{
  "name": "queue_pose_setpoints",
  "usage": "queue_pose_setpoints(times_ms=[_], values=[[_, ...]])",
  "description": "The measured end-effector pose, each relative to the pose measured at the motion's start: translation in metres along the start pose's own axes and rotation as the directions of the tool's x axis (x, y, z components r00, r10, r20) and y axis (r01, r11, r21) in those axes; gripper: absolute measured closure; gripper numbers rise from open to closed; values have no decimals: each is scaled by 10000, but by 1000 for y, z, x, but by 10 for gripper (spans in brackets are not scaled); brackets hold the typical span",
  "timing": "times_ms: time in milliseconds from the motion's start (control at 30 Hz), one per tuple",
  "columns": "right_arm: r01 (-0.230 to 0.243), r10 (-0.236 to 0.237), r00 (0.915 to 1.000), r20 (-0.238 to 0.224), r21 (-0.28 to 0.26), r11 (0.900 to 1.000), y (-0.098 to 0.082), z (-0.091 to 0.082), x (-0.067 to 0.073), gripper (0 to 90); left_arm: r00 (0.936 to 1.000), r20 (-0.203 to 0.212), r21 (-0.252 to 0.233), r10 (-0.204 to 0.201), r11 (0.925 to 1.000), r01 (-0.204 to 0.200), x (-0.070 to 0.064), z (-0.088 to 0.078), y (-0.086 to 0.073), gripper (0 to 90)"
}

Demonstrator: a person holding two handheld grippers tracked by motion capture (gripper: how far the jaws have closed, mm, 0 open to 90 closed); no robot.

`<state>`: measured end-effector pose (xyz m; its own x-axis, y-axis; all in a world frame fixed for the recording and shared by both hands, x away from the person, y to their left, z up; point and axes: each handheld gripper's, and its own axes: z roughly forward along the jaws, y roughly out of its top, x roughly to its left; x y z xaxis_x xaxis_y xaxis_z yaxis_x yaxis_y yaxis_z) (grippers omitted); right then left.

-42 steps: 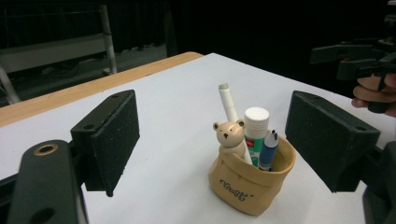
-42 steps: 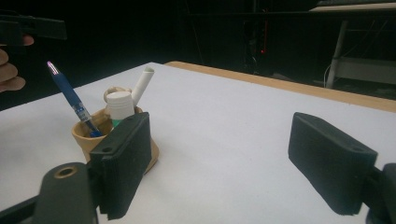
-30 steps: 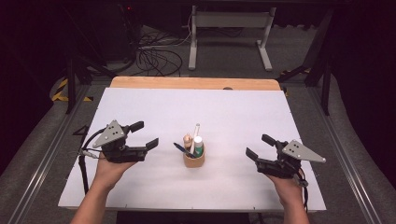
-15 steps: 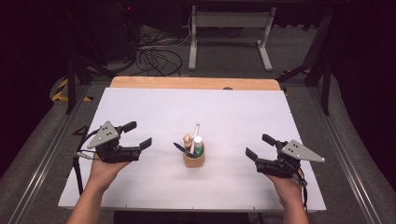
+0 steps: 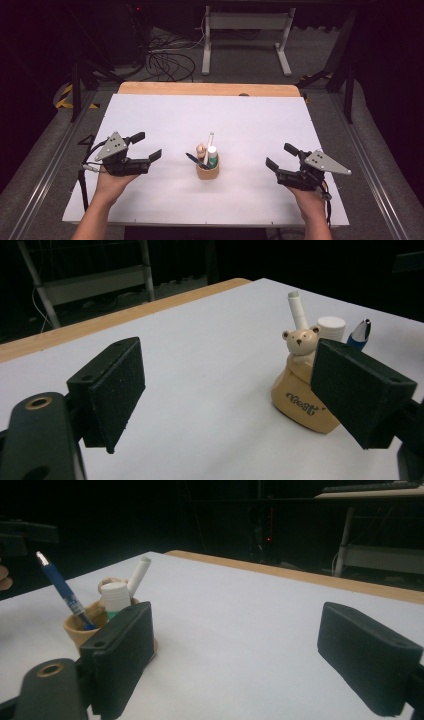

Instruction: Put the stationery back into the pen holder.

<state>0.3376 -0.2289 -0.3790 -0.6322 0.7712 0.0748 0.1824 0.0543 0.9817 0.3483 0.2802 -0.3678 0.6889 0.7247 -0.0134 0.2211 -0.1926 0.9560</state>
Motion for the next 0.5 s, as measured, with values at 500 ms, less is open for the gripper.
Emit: queue_pose_setpoints(times_ms=[500], values=[[-242,240,9997,90,202,9995,-8,-4,-13,104,9993,-136,66,-338,9994,339,5,-10,-15,148]])
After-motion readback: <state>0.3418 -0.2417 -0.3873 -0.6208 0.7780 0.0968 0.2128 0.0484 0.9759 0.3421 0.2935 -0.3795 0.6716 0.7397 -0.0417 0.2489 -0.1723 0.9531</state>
